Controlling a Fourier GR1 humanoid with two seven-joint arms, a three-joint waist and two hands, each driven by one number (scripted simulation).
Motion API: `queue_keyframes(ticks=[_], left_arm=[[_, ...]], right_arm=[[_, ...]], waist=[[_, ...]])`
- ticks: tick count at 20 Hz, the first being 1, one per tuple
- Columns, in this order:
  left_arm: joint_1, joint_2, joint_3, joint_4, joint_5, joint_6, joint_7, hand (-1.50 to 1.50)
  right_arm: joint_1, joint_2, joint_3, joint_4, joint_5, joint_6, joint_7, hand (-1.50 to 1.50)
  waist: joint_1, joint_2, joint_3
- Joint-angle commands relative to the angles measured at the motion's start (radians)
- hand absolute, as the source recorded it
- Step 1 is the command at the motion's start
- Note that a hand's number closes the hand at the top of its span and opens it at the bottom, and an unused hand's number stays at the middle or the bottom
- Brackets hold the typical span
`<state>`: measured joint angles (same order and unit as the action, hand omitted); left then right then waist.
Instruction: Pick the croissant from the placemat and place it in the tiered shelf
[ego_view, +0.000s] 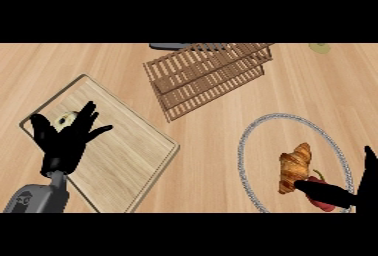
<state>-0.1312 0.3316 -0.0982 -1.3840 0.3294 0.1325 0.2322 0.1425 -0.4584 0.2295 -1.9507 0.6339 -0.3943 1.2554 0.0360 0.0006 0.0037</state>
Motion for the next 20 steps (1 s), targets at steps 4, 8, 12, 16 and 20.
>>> queue_keyframes(ticks=[4, 8, 12, 16, 20], left_arm=[[0.074, 0.002, -0.018, 0.039, -0.005, -0.025, 0.018, 0.0], [0.083, 0.014, 0.001, 0.008, 0.007, -0.016, 0.045, 0.0], [0.084, -0.013, -0.012, 0.033, -0.022, 0.004, 0.011, 0.0], [0.093, -0.015, -0.013, 0.025, -0.022, 0.005, 0.035, 0.0], [0.081, 0.005, 0.025, 0.08, -0.01, -0.034, 0.0, 0.0]], right_arm=[[-0.106, 0.166, 0.032, 0.146, 0.146, 0.062, 0.232, -1.5], [-0.156, 0.204, -0.034, 0.228, 0.187, 0.098, 0.226, -1.5], [-0.154, 0.242, -0.037, 0.24, 0.25, 0.137, 0.196, -1.5], [-0.196, 0.279, -0.087, 0.238, 0.293, 0.156, 0.178, -1.5], [-0.183, 0.35, -0.089, 0.297, 0.341, 0.135, 0.107, -1.5]], waist=[[-0.006, 0.006, -0.006], [-0.008, 0.004, -0.005], [-0.028, 0.002, -0.005], [-0.033, 0.0, -0.005], [-0.035, 0.003, -0.005]])
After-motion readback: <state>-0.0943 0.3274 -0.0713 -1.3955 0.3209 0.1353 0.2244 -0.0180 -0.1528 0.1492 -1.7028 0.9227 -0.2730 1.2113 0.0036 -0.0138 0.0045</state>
